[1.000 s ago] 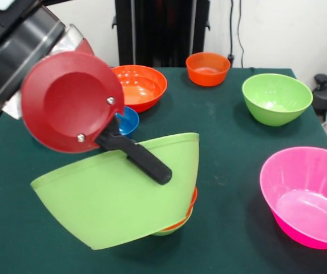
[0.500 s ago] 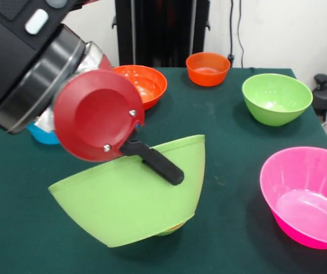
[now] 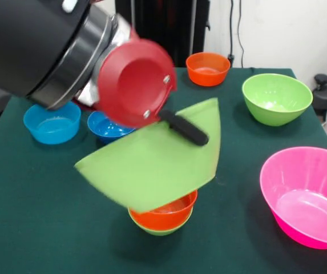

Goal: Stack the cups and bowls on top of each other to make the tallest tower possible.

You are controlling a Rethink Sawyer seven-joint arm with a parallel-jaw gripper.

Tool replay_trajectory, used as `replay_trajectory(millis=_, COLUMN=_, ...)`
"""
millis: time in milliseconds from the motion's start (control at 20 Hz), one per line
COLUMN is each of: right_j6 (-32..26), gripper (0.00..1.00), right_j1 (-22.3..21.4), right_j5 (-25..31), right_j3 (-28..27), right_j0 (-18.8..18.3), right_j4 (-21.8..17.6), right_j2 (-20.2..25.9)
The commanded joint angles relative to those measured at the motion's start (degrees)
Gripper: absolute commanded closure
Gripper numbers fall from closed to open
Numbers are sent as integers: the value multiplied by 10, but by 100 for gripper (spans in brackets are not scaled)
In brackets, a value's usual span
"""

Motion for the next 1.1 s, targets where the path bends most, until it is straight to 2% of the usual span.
replay_trajectory(millis=50, right_j6=107, gripper=100, right_j1=-8, right_j5=74, right_j3=-68, right_j0=32, right_j4=11, right_j2=-86)
replay_trajectory(millis=600, right_j6=118, gripper=100, right_j1=7, right_j5=67, right_j3=-58, right_j0=32, right_j4=3, right_j2=-129)
replay_trajectory(millis=1100, right_j6=109, gripper=100, right_j1=17, right_j5=94, right_j3=-63, right_j0=41, right_j4=-10, right_j2=-150)
